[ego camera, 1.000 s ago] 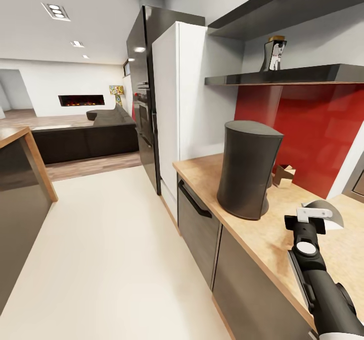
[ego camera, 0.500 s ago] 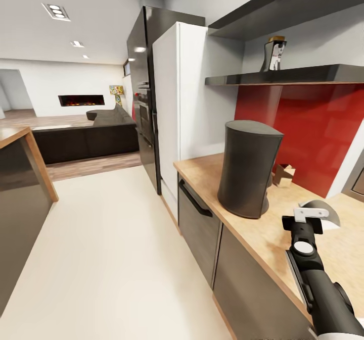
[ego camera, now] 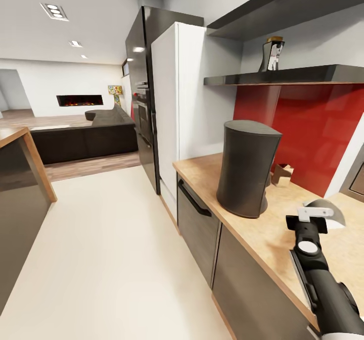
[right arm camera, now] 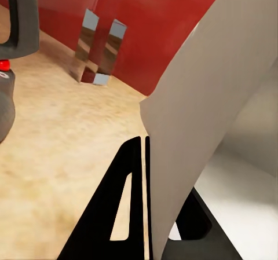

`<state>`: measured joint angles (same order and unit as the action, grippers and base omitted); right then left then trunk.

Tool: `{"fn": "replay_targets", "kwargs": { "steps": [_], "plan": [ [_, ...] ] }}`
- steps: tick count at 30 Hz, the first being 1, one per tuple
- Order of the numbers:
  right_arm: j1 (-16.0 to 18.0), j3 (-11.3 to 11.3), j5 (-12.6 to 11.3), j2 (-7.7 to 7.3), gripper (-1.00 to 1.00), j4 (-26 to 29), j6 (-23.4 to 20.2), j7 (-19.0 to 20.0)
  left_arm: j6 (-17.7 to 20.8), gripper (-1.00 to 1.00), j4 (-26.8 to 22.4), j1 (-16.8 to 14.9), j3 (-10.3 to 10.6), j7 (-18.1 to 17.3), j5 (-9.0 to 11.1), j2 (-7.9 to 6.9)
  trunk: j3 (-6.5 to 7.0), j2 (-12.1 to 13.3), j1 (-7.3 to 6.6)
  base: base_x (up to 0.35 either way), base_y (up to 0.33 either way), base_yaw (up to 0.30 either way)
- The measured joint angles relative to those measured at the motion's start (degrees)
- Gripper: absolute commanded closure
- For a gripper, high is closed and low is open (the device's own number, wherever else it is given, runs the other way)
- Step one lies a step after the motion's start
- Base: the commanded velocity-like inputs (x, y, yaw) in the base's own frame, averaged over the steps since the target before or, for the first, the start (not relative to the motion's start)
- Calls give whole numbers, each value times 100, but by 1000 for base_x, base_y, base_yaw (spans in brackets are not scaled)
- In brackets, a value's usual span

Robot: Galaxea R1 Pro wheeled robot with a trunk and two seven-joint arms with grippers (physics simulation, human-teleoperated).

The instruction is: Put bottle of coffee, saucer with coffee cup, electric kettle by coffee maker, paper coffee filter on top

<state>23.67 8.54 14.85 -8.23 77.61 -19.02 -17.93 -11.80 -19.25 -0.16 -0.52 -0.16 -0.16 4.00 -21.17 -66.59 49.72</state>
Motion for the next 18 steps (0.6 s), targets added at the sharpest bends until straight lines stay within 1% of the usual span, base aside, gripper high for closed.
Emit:
{"fn": "replay_targets", "kwargs": {
  "steps": [2,3,4,5,7,8,9,10,11,12,13,14,15,16,18],
  "plan": [
    [-4,8,-7,-64,100,71,0,119,0,-100,0,0,3,0,0,-1,0,0,0,0,0,0],
    [-5,14,2,-84,100,208,-2,463,0,-100,0,0,0,0,0,-4,0,0,0,0,0,0],
    [-9,17,9,-89,100,278,-4,681,0,-100,0,0,0,0,0,-4,0,0,0,0,0,0],
    [-13,20,12,-92,100,310,-6,787,0,-100,0,0,-1,0,0,-5,0,0,0,0,0,0],
    [-41,48,20,-124,100,430,-5,1159,0,-100,0,0,1,-1,0,-5,0,0,0,0,0,0],
    [-61,260,23,-154,100,554,-4,1515,0,-100,0,0,2,0,0,-5,0,0,0,0,0,0],
    [-72,676,4,-173,100,729,0,2144,0,-100,-1,1,3,-3,0,-1,0,0,0,0,0,0],
    [-76,844,-4,-176,100,777,5,2452,0,-100,0,0,3,-2,0,0,0,0,0,0,0,0],
    [-80,1161,1,-186,100,845,14,3122,0,-100,0,0,3,-2,0,1,0,0,0,0,0,0],
    [-84,1959,25,-284,100,935,29,4616,0,-100,-1,1,3,-2,0,2,0,0,0,0,0,0],
    [-86,2757,53,-369,100,968,47,5684,1,-100,-2,0,3,-1,1,3,0,0,0,0,0,0],
    [-87,2922,52,-410,100,978,48,5998,0,-100,-1,-1,4,-1,0,3,0,0,0,0,0,0],
    [-87,3157,60,-517,100,990,55,6464,0,-100,-1,0,3,-1,0,3,0,0,0,0,0,0],
    [-88,3319,64,-647,100,1001,61,6875,0,-100,-1,0,4,0,0,3,0,0,0,0,0,0],
    [-89,3427,66,-757,100,1013,66,7241,0,-100,0,0,4,0,0,2,0,0,0,0,0,0]
  ]
}}
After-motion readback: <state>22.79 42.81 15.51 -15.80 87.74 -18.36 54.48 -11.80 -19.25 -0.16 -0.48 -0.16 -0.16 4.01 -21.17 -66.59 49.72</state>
